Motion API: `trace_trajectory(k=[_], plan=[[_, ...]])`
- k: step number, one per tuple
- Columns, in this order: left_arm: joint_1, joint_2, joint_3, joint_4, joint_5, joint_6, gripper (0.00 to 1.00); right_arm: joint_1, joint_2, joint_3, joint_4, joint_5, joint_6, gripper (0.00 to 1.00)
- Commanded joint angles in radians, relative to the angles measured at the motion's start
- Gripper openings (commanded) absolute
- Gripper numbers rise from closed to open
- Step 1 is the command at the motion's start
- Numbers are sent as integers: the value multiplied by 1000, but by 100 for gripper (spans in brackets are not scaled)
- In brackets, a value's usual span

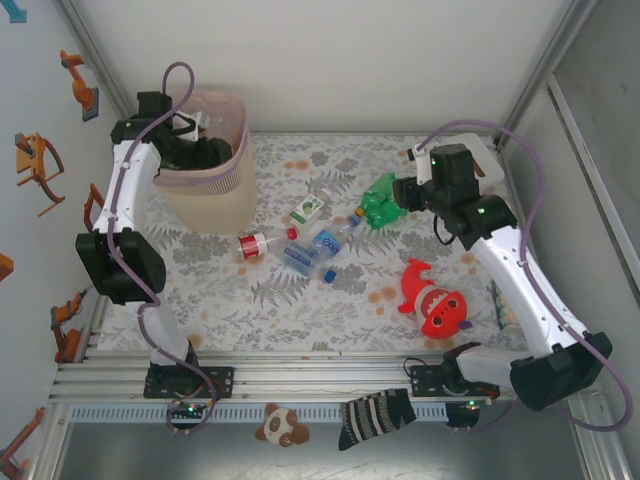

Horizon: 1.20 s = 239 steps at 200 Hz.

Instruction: Put the plastic bottles in the bin

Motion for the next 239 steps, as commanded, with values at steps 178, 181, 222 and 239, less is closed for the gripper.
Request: trace_trajectory(k=[178, 181, 222, 239], plan=[[13, 51, 195, 65, 59, 7, 57, 20, 6, 44, -10, 31, 7, 55], [13, 57, 205, 65, 61, 3, 57, 21, 6, 44, -10, 31, 6, 55], [13, 180, 380, 19, 57, -11, 55, 25, 10, 47, -10, 32, 5, 56], [13, 249, 470, -33, 60, -10, 55, 26, 9, 47, -13, 34, 3, 56]])
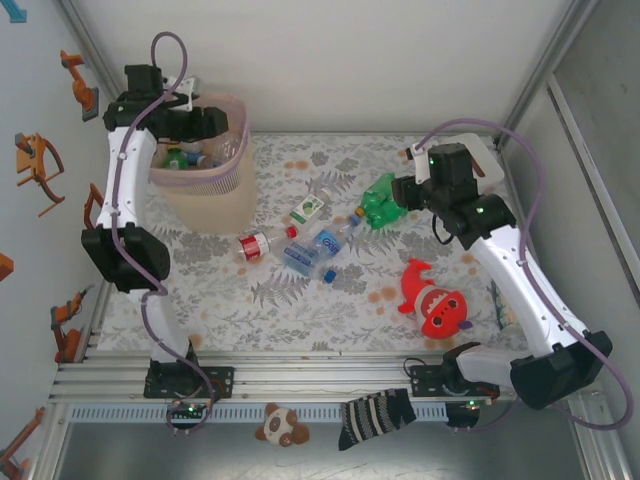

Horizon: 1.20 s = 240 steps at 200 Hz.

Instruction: Put the plastic bottles in the bin

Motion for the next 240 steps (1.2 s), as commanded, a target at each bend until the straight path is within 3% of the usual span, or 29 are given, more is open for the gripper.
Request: trace_trajectory(k=[1, 45, 116, 161, 240], plan=[[4, 81, 109, -81, 19, -11, 55, 11, 4, 34, -13, 15, 3, 56], [-6, 133, 205, -209, 25, 23, 52, 10, -7, 34, -24, 29, -6, 56], [-13, -90, -20, -308, -112, 118, 48, 13, -1, 33, -13, 23, -8, 55], [-19, -156, -91, -354, -181, 158, 47, 14, 11, 36, -8, 18, -11, 56], [-26, -75, -108, -407, -437, 196, 40, 14, 23, 28, -5, 17, -10, 55]])
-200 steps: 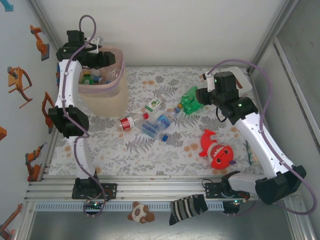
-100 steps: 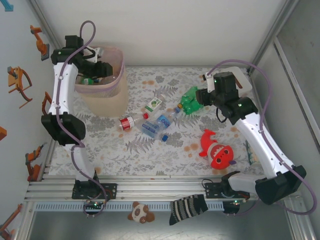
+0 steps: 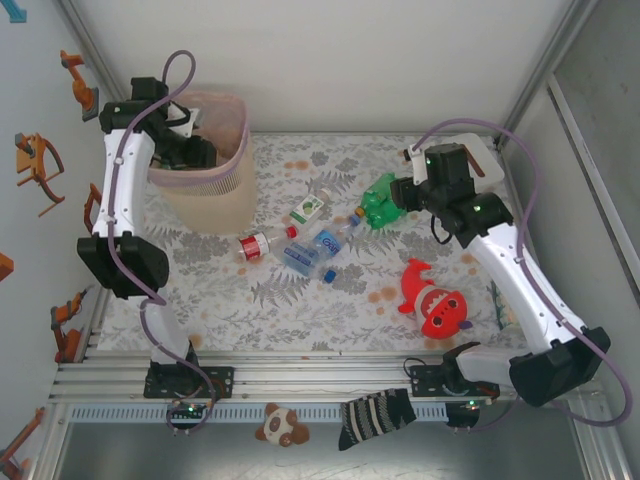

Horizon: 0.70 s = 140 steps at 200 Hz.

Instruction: Put the plastic bottles in the bin

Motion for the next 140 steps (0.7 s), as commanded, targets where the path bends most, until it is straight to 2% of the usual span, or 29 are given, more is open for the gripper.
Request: trace_trajectory(k=[1, 42, 81, 103, 140], plan=[[-5, 41, -12, -57, -119, 33, 40, 10, 6, 26, 11, 10, -7, 55], [-9, 83, -58, -78, -260, 32, 37, 10, 18, 29, 10, 9, -10, 56], [-9, 112, -84, -76, -331, 28, 36, 10, 23, 31, 13, 4, -8, 56], [-8, 124, -65, -73, -290, 26, 35, 11, 23, 31, 13, 1, -3, 56], [-5, 74, -24, -37, -118, 11, 41, 14, 18, 34, 11, -18, 16, 56]])
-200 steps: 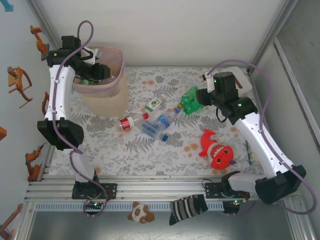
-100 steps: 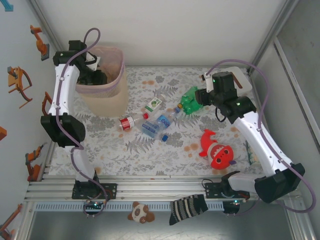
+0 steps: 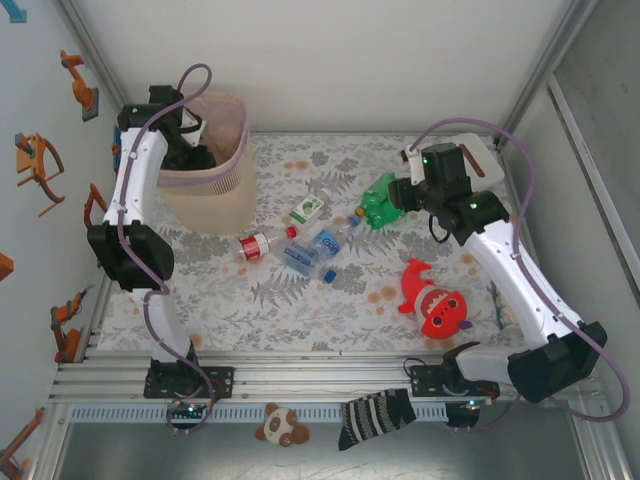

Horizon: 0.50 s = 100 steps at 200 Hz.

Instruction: Put the plastic bottles in the bin

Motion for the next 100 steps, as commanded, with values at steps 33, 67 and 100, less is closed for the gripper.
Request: trace_trajectory(k=[33, 67, 100], plan=[[32, -71, 29, 5, 170, -32, 47, 13, 5, 36, 5, -42, 49, 56], [38, -124, 65, 10, 235, -41, 50, 15, 23, 34, 3, -85, 104, 56], [44, -175, 46, 22, 256, -43, 50, 14, 58, 52, -23, -87, 175, 56]])
